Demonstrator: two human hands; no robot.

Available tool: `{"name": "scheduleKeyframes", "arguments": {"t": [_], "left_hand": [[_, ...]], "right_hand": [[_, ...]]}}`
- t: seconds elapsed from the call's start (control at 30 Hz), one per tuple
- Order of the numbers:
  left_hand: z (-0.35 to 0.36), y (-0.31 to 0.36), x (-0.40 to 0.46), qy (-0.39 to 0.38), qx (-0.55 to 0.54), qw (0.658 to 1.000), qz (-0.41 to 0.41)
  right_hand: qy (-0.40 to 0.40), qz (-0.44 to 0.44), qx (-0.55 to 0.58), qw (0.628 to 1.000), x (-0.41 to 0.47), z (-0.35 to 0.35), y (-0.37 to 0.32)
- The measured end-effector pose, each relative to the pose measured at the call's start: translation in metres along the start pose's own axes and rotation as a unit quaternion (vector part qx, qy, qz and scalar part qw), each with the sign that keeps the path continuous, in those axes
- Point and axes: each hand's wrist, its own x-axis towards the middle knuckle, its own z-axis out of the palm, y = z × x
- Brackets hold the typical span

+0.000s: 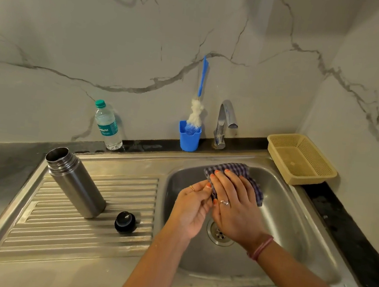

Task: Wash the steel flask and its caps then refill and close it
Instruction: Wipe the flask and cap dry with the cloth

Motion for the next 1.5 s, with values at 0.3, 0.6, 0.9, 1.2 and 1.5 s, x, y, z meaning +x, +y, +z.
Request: {"name": "scheduleKeyframes", "arguments": {"t": [0.3, 0.6, 0.9, 1.2, 1.5], "left_hand": [[-0.006, -0.012, -0.003, -0.021, 0.168, 0.977, 0.129], [-0.047, -0.030, 0.016, -0.160, 0.449, 0.811, 0.339], [-0.029, -0.039, 0.016, -0.080, 0.441, 0.821, 0.353], [-0.013, -0.034, -0.003, -0.034, -0.112, 0.993, 0.033], [-0.010, -0.033, -0.001, -0.041, -0.277, 0.957, -0.076]], "right_hand": [[-0.117, 0.198, 0.190, 0.955, 0.052, -0.020, -0.006], [-0.354, 0.398, 0.409, 0.741, 0.074, -0.012, 0.028], [-0.283, 0.413, 0.261, 0.826, 0.070, -0.014, 0.014], [0.065, 0.043, 0.027, 0.997, 0.017, 0.000, -0.013], [0.220, 0.029, 0.204, 0.954, -0.004, 0.028, 0.002]]}}
